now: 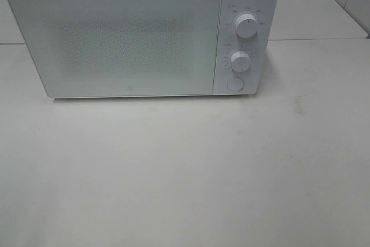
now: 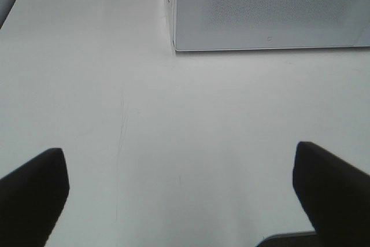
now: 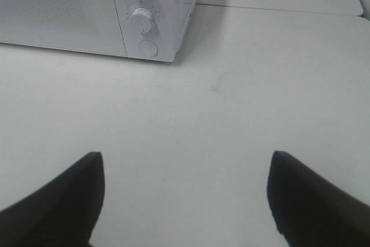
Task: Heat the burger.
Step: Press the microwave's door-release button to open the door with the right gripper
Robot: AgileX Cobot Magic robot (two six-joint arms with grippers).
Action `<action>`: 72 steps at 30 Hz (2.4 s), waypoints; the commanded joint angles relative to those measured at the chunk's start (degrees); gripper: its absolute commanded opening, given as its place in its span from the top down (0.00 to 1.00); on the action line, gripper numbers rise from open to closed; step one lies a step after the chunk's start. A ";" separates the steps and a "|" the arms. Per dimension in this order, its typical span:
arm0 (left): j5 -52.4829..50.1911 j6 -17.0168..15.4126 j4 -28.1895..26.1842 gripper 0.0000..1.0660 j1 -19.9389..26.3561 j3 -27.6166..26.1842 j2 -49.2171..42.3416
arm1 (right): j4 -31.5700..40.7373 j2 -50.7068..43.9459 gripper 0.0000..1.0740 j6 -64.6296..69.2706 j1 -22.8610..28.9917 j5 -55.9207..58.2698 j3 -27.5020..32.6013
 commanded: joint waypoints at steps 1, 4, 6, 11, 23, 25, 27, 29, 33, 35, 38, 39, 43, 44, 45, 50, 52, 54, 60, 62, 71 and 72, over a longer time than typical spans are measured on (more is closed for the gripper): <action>-0.74 0.00 -0.23 0.08 -0.17 0.11 -0.86 | 0.23 5.39 0.29 -1.03 -0.23 -3.55 -0.46; -0.74 0.00 -0.23 0.08 -0.17 0.11 -0.86 | 0.23 9.80 0.30 -1.03 -0.23 -6.36 -0.46; -0.74 0.00 -0.23 0.08 -0.17 0.11 -0.86 | 0.23 10.94 0.30 -1.03 -0.23 -7.22 -0.46; -0.74 0.00 -0.23 0.08 -0.17 0.11 -0.86 | 0.23 17.36 0.30 -1.03 -0.23 -12.61 0.00; -0.74 0.00 -0.23 0.08 -0.17 0.11 -0.86 | 0.23 31.91 0.30 -1.26 -0.17 -25.55 0.00; -0.74 0.00 -0.23 0.08 -0.17 0.11 -0.86 | 0.23 34.09 0.30 -1.26 -0.17 -27.39 0.00; -0.74 0.00 -0.23 0.08 -0.17 0.11 -0.86 | 0.23 37.47 0.30 -1.26 -0.17 -30.25 0.00; -0.74 0.00 -0.23 0.08 -0.17 0.11 -0.86 | 0.23 38.56 0.30 -1.26 -0.17 -31.57 0.00; -0.74 0.00 -0.23 0.08 -0.17 0.11 -0.86 | 0.23 42.00 0.30 -1.20 -0.17 -38.27 2.12; -0.74 0.00 -0.23 0.08 -0.17 0.11 -0.86 | 0.23 44.35 0.30 -1.20 -0.17 -44.29 4.35; -0.74 0.00 -0.23 0.08 -0.17 0.11 -0.86 | 0.23 45.09 0.30 -1.20 -0.17 -46.24 5.04; -0.74 0.00 -0.23 0.08 -0.17 0.11 -0.86 | 0.23 46.58 0.30 -1.20 -0.17 -50.08 6.19; -0.74 0.00 -0.23 0.08 -0.17 0.11 -0.86 | 0.23 50.71 0.30 -1.15 -0.17 -59.59 9.40; -0.74 0.00 -0.23 0.08 -0.17 0.11 -0.86 | 0.23 50.71 0.30 -1.15 -0.17 -59.59 9.40; -0.74 0.00 -0.23 0.08 -0.17 0.11 -0.86 | 0.23 51.45 0.30 -1.15 -0.17 -61.94 9.97; -0.74 0.00 -0.23 0.08 -0.17 0.11 -0.86 | 0.29 55.75 0.30 -1.09 -0.17 -73.17 13.06; -0.74 0.00 -0.23 0.08 -0.17 0.11 -0.86 | 0.92 58.67 0.30 -1.55 -0.11 -80.39 14.61; -0.74 0.00 -0.23 0.08 -0.17 0.11 -0.86 | 1.49 60.39 0.30 -2.46 -0.06 -84.40 15.53; -0.74 0.00 -0.23 0.08 -0.17 0.11 -0.86 | 8.25 66.86 0.30 -8.65 -0.06 -95.74 18.39; -0.74 0.00 -0.23 0.08 -0.17 0.11 -0.86 | 10.37 68.81 0.30 -9.97 -0.06 -98.95 19.08; -0.74 0.00 -0.23 0.08 -0.17 0.11 -0.86 | 22.92 77.81 0.30 -15.70 9.91 -110.12 19.88; -0.74 0.00 -0.23 0.08 -0.17 0.11 -0.86 | 24.52 78.67 0.30 -16.50 11.63 -111.33 19.88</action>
